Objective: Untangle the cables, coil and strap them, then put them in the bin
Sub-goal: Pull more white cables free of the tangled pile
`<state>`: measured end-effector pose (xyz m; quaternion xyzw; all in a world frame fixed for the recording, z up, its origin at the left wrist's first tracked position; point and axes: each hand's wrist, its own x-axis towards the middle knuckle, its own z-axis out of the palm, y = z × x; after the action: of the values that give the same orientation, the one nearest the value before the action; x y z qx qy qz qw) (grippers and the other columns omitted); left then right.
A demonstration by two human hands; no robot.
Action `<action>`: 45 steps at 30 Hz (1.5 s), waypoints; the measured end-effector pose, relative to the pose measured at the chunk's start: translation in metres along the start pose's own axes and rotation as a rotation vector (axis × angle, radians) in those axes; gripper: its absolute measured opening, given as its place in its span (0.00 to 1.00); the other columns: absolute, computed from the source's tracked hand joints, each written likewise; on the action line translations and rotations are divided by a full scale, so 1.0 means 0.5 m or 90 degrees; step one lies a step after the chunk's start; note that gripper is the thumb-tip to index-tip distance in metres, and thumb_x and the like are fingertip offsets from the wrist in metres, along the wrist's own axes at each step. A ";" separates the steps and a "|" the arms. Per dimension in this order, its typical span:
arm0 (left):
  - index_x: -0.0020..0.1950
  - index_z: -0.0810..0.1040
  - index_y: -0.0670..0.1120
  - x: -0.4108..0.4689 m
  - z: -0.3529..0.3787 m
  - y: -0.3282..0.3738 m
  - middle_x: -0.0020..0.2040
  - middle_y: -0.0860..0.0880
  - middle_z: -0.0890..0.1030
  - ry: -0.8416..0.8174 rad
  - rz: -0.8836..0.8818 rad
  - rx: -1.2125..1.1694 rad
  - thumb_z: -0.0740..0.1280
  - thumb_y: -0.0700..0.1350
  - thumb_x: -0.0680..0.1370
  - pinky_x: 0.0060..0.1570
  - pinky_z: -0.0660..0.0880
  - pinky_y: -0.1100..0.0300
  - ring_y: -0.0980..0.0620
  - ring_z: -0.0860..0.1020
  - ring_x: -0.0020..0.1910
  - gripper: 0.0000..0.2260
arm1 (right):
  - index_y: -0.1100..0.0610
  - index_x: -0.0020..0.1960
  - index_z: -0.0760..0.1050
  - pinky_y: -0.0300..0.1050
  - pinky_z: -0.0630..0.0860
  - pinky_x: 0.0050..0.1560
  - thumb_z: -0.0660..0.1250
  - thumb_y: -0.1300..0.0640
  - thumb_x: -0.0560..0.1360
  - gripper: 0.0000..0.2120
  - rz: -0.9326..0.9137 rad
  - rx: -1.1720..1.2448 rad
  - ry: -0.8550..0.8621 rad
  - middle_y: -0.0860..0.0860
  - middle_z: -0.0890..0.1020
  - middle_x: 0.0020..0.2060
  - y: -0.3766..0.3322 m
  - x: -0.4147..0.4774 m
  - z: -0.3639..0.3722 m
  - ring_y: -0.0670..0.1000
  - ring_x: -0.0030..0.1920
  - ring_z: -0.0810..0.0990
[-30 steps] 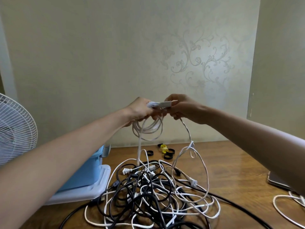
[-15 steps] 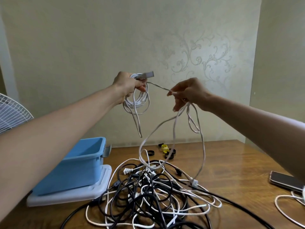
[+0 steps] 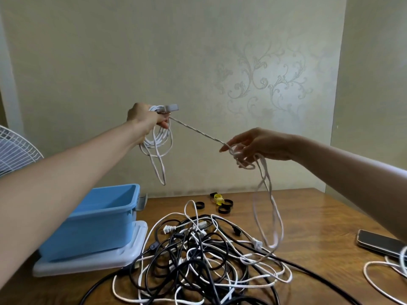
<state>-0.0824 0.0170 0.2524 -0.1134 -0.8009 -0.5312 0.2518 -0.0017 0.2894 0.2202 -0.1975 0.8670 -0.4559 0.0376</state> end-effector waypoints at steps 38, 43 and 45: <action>0.46 0.82 0.47 -0.036 0.028 0.004 0.25 0.58 0.79 0.061 0.136 0.007 0.71 0.44 0.74 0.32 0.66 0.78 0.69 0.75 0.31 0.03 | 0.67 0.50 0.79 0.47 0.83 0.37 0.65 0.75 0.73 0.10 -0.060 0.114 0.256 0.58 0.80 0.30 0.001 0.040 0.080 0.54 0.29 0.82; 0.47 0.82 0.46 -0.039 0.020 0.011 0.28 0.56 0.81 0.030 0.156 0.022 0.71 0.43 0.74 0.32 0.66 0.79 0.68 0.76 0.34 0.04 | 0.69 0.56 0.75 0.52 0.83 0.46 0.57 0.75 0.76 0.12 -0.104 0.164 0.181 0.59 0.78 0.31 -0.001 0.019 0.051 0.58 0.36 0.84; 0.47 0.82 0.47 -0.039 0.019 0.014 0.25 0.59 0.79 0.025 0.155 0.025 0.70 0.43 0.74 0.32 0.66 0.80 0.72 0.75 0.31 0.03 | 0.68 0.56 0.74 0.53 0.82 0.47 0.54 0.75 0.77 0.13 -0.094 0.221 0.145 0.59 0.77 0.31 -0.003 0.017 0.040 0.58 0.36 0.83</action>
<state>-0.0652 0.0304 0.2449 -0.1942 -0.7866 -0.4829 0.3323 -0.0039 0.2699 0.2110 -0.1984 0.7574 -0.6191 -0.0607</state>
